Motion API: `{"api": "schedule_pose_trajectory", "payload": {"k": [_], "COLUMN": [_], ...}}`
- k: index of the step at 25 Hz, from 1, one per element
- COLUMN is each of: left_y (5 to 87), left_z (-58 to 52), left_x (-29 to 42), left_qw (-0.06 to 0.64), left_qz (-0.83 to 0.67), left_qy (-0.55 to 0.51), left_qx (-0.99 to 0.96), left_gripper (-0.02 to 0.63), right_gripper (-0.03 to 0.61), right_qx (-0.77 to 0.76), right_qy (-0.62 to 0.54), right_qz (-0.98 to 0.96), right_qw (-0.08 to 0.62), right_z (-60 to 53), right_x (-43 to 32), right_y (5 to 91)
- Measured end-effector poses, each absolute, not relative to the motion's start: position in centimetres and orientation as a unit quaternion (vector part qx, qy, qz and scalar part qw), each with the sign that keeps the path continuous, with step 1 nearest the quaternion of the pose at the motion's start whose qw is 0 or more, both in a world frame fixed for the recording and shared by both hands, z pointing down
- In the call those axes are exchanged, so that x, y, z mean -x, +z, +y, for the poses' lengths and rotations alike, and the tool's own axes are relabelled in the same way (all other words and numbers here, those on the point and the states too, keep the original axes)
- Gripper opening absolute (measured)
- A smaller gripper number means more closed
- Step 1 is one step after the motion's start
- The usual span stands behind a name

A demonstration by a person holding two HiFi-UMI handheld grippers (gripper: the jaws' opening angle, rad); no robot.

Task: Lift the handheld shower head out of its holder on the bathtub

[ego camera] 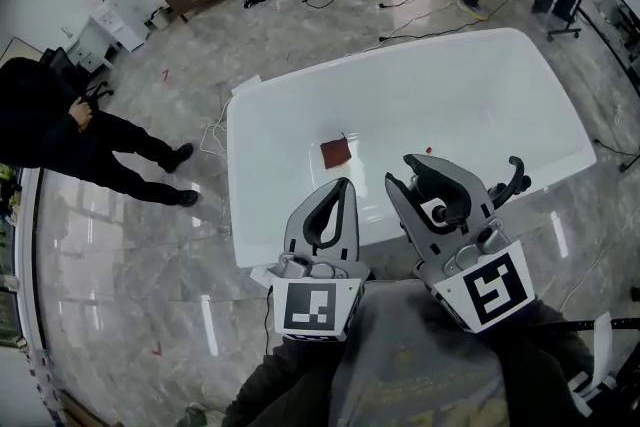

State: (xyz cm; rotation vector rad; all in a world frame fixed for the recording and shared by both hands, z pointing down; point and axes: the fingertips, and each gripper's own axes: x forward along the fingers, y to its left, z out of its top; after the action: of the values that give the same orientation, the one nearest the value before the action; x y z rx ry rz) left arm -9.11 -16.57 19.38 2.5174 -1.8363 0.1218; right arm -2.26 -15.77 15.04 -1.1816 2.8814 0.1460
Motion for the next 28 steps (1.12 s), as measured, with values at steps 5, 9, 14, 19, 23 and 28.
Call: {"api": "schedule_pose_trajectory", "payload": {"k": [5, 9, 14, 19, 23, 28], "left_y": [20.7, 21.1, 21.5, 21.2, 20.9, 21.4], "left_z": [-16.5, -16.7, -17.0, -16.9, -16.9, -17.0], "left_x": [8.6, 8.8, 8.6, 8.4, 8.4, 8.0], "left_qw": [0.014, 0.018, 0.021, 0.027, 0.026, 0.027], "left_qz": [-0.569, -0.571, -0.571, -0.567, -0.567, -0.561], "left_qy": [0.044, 0.046, 0.046, 0.052, 0.047, 0.048], "left_qx": [-0.821, -0.82, -0.82, -0.822, -0.822, -0.826], "left_gripper": [0.003, 0.003, 0.003, 0.003, 0.003, 0.003], "right_gripper": [0.109, 0.109, 0.109, 0.109, 0.109, 0.109], "right_qx": [0.386, 0.394, 0.392, 0.393, 0.397, 0.393], "right_qy": [0.041, 0.042, 0.041, 0.041, 0.033, 0.037], "right_qz": [0.921, 0.918, 0.919, 0.918, 0.917, 0.919], "right_qw": [0.013, 0.016, 0.017, 0.019, 0.002, 0.005], "right_z": [-16.1, -16.3, -16.5, -16.4, -16.3, -16.4], "right_x": [2.3, 2.2, 2.1, 2.0, 1.9, 2.0], "right_y": [16.1, 16.3, 16.7, 16.0, 16.4, 16.6]}}
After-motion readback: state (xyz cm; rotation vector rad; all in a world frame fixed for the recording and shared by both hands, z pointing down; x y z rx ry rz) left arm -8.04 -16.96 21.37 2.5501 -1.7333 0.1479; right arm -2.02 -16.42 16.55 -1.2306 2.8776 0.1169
